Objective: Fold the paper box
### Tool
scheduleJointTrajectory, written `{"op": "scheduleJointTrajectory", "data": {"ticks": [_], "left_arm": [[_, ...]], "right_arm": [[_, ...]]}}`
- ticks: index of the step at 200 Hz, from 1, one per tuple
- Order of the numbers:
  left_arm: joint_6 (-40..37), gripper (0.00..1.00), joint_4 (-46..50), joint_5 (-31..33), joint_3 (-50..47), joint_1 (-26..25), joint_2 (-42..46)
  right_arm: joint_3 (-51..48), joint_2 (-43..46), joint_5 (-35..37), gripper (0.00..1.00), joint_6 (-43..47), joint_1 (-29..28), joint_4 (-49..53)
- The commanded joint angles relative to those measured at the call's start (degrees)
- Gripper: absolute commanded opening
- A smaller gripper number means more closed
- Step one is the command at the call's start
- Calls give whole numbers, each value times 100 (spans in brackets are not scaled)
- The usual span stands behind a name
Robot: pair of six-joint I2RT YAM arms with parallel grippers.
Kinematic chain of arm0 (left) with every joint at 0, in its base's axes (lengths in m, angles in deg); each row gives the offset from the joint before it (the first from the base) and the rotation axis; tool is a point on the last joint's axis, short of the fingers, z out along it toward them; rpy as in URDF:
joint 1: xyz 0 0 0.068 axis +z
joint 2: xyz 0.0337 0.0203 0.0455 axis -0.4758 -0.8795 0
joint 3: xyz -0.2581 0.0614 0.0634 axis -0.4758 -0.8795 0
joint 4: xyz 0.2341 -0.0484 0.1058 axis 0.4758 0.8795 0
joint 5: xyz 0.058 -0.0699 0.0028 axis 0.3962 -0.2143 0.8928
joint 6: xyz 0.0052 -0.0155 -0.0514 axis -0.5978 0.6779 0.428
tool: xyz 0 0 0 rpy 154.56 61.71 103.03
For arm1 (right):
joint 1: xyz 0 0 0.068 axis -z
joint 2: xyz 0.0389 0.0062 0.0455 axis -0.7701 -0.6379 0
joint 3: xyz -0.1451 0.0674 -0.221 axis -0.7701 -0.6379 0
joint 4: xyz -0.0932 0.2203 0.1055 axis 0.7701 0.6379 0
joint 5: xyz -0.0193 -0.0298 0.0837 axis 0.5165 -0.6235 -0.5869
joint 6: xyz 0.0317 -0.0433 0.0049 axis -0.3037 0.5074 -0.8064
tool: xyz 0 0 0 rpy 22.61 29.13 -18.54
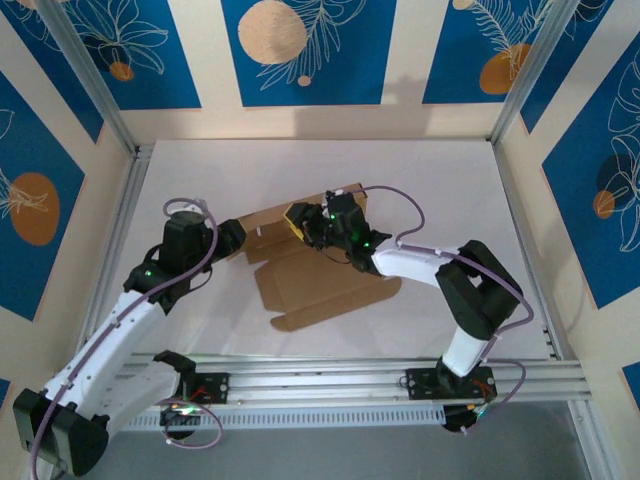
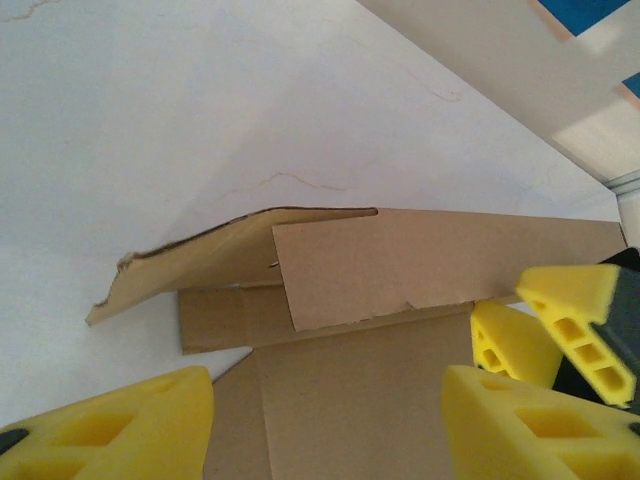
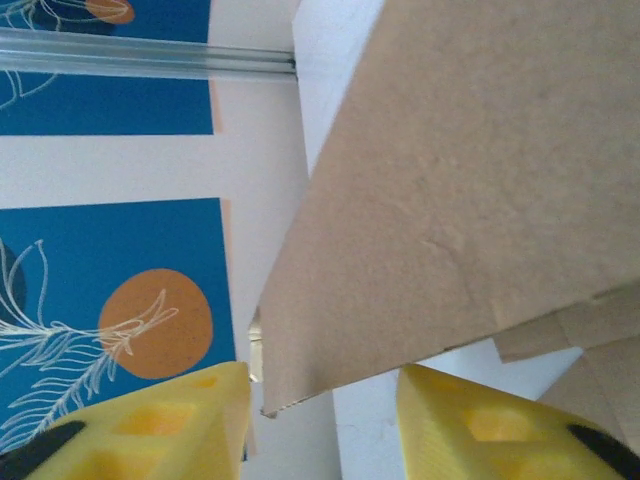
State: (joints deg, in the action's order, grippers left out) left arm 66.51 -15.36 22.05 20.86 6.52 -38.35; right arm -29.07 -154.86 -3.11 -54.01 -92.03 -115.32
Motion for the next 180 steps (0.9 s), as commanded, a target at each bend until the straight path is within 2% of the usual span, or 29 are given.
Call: {"op": "scheduleJointTrajectory", "data": {"ticks": [1,28,50,86,128,180], "left_arm": [[69,61,196,-45,-35,114,77],[91,61,195,-80,-63,150,40],[106,61,203,-102,-80,176,14],[87,61,180,-98,-141,194,-2],[-98,63,171,-9,-186,194,17],[-311,64,74,71,-203,194,50]], "right_arm": [[17,-220,-112,38,61,-44,24],[25,-302,-34,26,219,-14,82],[236,-279,161,23,615,-12,551],[627,-390,359,22,1112,-16,1247],[959,-609,551,22,1051,-43,2147],[705,-285,186,29,747,112,1236]]}}
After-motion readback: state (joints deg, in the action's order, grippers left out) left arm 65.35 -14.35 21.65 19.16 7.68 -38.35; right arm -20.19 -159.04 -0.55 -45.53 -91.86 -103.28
